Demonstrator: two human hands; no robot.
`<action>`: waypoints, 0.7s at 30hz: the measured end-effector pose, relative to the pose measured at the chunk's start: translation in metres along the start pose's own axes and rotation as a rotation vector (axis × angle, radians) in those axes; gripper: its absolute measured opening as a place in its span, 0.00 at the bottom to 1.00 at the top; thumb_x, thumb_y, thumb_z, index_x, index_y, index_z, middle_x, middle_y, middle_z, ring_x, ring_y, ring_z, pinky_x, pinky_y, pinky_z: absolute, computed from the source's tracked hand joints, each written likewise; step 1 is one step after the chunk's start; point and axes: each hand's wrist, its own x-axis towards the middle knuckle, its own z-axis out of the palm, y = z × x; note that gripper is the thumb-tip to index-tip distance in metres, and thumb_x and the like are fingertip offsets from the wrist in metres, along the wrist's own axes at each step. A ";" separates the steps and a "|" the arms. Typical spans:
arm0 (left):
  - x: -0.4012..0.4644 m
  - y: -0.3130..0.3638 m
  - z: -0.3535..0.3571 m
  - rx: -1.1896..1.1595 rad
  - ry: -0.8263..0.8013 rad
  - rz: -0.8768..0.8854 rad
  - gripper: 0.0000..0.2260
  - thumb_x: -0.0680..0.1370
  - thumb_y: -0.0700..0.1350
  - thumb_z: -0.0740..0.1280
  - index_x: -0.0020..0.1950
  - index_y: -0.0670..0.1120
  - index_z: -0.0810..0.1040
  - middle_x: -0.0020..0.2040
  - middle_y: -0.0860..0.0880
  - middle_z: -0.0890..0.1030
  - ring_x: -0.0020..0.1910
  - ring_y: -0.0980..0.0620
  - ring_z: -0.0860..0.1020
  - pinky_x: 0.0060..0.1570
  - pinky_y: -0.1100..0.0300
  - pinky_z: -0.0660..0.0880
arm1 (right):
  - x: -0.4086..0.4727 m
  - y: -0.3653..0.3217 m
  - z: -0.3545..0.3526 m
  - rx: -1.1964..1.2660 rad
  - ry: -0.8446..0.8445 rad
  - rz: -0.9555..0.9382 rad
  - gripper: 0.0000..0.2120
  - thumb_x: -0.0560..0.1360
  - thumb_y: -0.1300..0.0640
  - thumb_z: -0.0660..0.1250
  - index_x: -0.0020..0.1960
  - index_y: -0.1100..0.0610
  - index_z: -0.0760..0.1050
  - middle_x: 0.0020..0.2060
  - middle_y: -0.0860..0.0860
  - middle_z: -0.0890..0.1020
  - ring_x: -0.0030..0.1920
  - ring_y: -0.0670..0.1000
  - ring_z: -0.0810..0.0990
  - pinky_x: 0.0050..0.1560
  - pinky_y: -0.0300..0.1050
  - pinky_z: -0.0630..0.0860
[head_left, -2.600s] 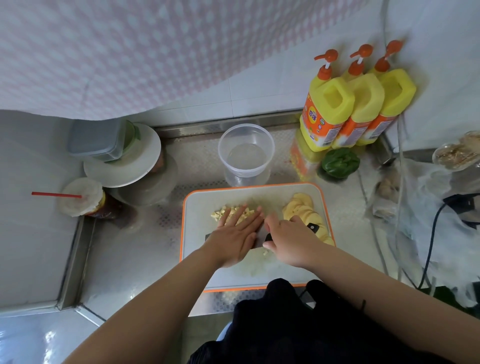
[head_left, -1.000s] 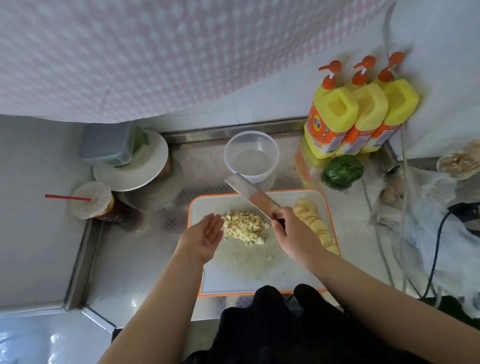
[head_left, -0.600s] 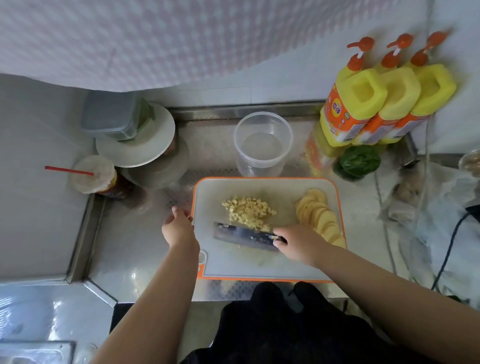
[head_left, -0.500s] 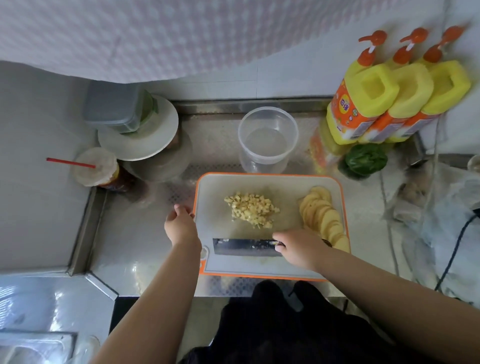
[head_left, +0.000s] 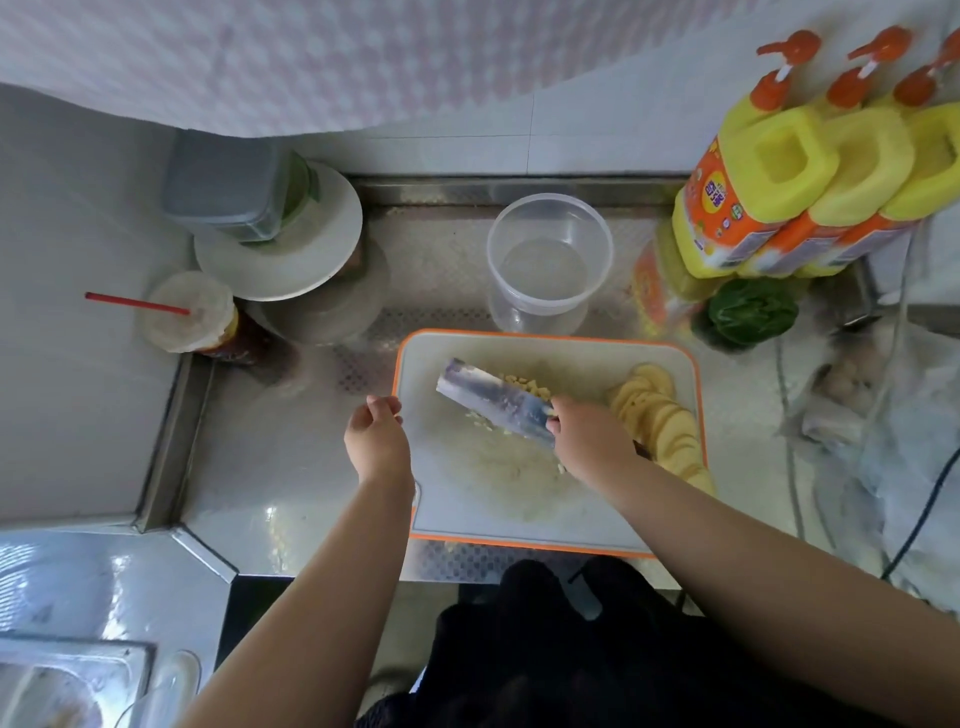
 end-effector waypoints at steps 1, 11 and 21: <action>-0.002 0.002 0.000 0.017 -0.007 0.012 0.16 0.84 0.49 0.56 0.39 0.49 0.77 0.41 0.51 0.80 0.40 0.53 0.78 0.47 0.56 0.72 | 0.002 -0.002 -0.002 -0.016 0.004 -0.017 0.09 0.81 0.54 0.57 0.58 0.57 0.70 0.45 0.56 0.80 0.47 0.59 0.78 0.44 0.50 0.74; -0.028 -0.004 0.006 0.476 -0.200 0.829 0.14 0.80 0.36 0.61 0.64 0.45 0.77 0.59 0.47 0.77 0.57 0.45 0.75 0.59 0.53 0.71 | -0.013 -0.005 -0.028 0.287 -0.065 -0.029 0.08 0.79 0.56 0.60 0.45 0.58 0.64 0.39 0.52 0.73 0.40 0.56 0.73 0.36 0.46 0.64; -0.038 -0.033 0.018 0.816 -0.267 1.289 0.14 0.79 0.50 0.61 0.63 0.49 0.72 0.59 0.44 0.76 0.56 0.39 0.75 0.54 0.42 0.75 | -0.034 0.005 -0.051 0.316 -0.036 -0.030 0.08 0.79 0.55 0.60 0.46 0.57 0.64 0.35 0.51 0.69 0.37 0.56 0.70 0.32 0.46 0.59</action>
